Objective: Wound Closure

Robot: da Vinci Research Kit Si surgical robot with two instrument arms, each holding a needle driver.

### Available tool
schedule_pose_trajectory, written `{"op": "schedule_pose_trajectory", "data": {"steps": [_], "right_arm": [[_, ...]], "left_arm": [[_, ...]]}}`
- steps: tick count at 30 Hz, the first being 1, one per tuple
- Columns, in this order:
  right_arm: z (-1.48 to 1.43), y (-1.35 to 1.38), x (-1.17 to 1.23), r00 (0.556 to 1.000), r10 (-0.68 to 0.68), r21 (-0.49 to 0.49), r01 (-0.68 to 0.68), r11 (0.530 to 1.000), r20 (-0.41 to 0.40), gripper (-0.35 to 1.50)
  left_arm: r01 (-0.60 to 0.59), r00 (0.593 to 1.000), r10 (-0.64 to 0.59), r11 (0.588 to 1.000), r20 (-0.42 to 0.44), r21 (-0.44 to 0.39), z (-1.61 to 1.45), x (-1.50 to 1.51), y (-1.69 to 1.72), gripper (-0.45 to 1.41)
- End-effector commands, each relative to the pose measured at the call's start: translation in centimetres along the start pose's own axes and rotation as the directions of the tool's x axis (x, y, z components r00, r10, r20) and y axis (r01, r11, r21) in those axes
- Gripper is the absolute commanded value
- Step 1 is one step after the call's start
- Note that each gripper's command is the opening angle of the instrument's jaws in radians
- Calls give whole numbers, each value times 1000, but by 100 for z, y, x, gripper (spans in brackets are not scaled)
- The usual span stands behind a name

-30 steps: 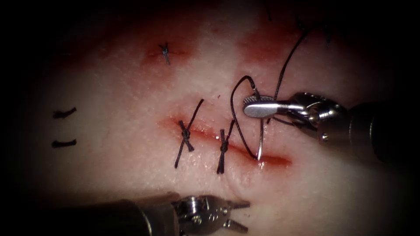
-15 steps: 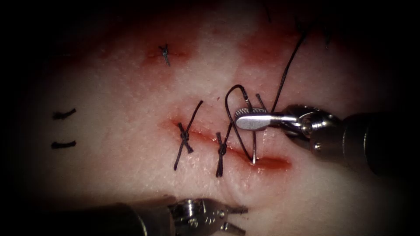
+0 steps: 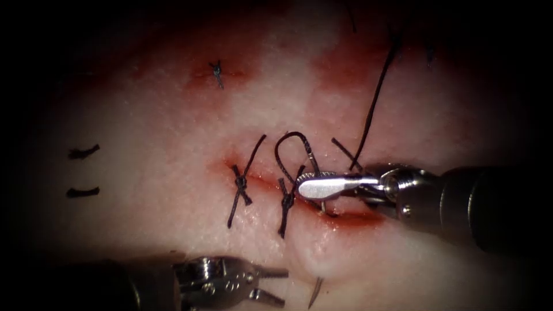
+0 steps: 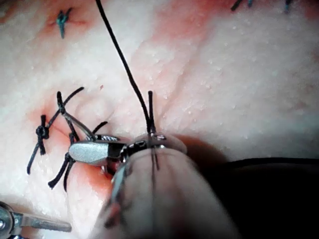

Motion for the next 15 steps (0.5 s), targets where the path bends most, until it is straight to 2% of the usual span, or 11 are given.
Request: {"op": "schedule_pose_trajectory", "data": {"steps": [1, 6, 8, 9, 10, 11, 13, 14, 15], "right_arm": [[4, 8, -8, 1000, 1, -1, -1, 1000, 8, -35], [-11, 1, -8, 1000, 10, -46, -10, 999, 8, -35], [-22, -2, -4, 998, -29, -70, 26, 997, -47, -30], [-25, -3, -1, 996, -64, -77, 59, 995, -59, 5], [-27, -4, 3, 993, -93, -84, 87, 993, -70, 29], [-30, -6, 9, 991, -99, -87, 91, 992, -86, 69], [-32, -9, 19, 983, -150, -101, 139, 985, -104, 94], [-35, -12, 31, 972, -199, -115, 186, 976, -121, 113], [-37, -13, 36, 963, -244, -121, 230, 966, -117, 111]], "left_arm": [[0, 1000, 0, 1000, -1, -1, 7, 0, 2, 52], [-6, 1000, 6, 1000, -2, 6, -2, 0, 3, 52], [-62, 998, 62, 998, -21, 18, -2, 1, 6, 52], [-89, 995, 90, 996, -37, 26, -2, 2, 7, 51], [-110, 993, 111, 993, -47, 33, -1, 3, 8, 51], [-136, 989, 138, 990, -60, 42, -1, 5, 8, 51], [-179, 979, 184, 982, -88, 66, 0, 11, 10, 51], [-228, 962, 240, 969, -131, 100, -1, 19, 12, 51], [-243, 955, 259, 963, -145, 117, -2, 22, 12, 51]]}}
